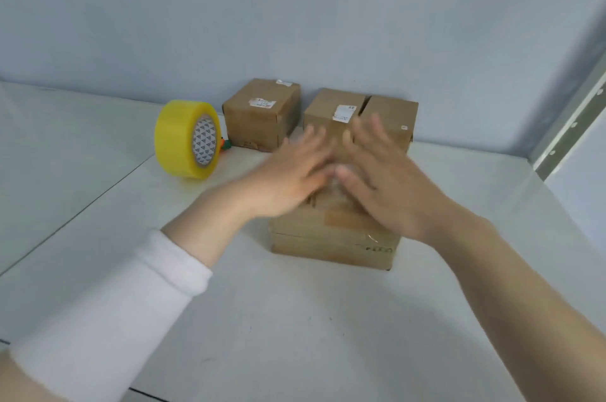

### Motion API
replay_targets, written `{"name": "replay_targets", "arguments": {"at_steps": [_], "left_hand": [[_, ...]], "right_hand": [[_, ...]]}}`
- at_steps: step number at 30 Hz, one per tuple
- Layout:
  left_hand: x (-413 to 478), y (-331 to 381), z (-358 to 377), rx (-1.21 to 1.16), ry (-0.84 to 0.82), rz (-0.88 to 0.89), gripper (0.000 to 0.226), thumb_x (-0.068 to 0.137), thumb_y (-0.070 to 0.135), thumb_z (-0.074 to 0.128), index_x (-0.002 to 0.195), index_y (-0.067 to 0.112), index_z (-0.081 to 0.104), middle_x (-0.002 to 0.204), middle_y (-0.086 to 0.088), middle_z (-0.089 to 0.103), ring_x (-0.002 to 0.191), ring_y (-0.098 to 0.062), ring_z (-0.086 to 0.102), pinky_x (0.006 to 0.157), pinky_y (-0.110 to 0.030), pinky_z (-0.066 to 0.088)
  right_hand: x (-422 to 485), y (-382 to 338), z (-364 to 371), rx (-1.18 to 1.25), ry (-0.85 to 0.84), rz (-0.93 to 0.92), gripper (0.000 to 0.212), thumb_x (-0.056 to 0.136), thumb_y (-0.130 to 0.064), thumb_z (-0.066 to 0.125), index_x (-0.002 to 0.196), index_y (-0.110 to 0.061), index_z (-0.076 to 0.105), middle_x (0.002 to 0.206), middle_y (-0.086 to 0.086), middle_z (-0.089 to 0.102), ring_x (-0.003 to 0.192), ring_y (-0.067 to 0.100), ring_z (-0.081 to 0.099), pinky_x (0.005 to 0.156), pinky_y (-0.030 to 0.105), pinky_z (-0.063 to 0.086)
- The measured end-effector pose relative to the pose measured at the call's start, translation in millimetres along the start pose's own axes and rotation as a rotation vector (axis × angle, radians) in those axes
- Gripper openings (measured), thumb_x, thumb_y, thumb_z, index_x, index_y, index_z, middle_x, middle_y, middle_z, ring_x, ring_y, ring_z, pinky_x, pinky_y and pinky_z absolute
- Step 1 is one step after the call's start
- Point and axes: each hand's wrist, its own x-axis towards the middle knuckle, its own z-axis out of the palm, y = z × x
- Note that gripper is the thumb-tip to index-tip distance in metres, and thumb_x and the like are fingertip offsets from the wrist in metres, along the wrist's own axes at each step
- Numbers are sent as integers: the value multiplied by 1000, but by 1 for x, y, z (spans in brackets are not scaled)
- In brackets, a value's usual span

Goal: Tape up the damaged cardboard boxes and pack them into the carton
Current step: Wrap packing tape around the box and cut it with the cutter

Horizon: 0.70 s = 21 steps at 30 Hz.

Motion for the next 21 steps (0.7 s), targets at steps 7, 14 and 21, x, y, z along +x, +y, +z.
{"name": "replay_targets", "arguments": {"at_steps": [7,14,21], "left_hand": [[12,5,-4,158,-182,-100,53,102,35,16,150,21,0,158,-2,-12,143,-14,-18,113,-45,-13],[14,8,-4,133,-241,-100,54,102,36,15,150,19,-6,157,3,-18,142,-9,-18,113,-50,-10],[0,-11,8,9,-144,37,61,98,47,21,150,21,2,158,8,-9,143,-6,-14,118,-29,-4]], "right_hand": [[14,1,1,-48,-215,89,56,100,-40,11,149,-15,-2,158,-2,-9,143,9,-14,114,30,-6],[13,-3,5,-74,-237,133,57,100,-39,10,148,-14,-9,157,-2,-14,142,8,-16,114,28,-8],[2,-1,14,-71,-157,109,60,97,-45,15,149,-21,-2,157,-10,-8,142,2,-11,115,27,-8]]}}
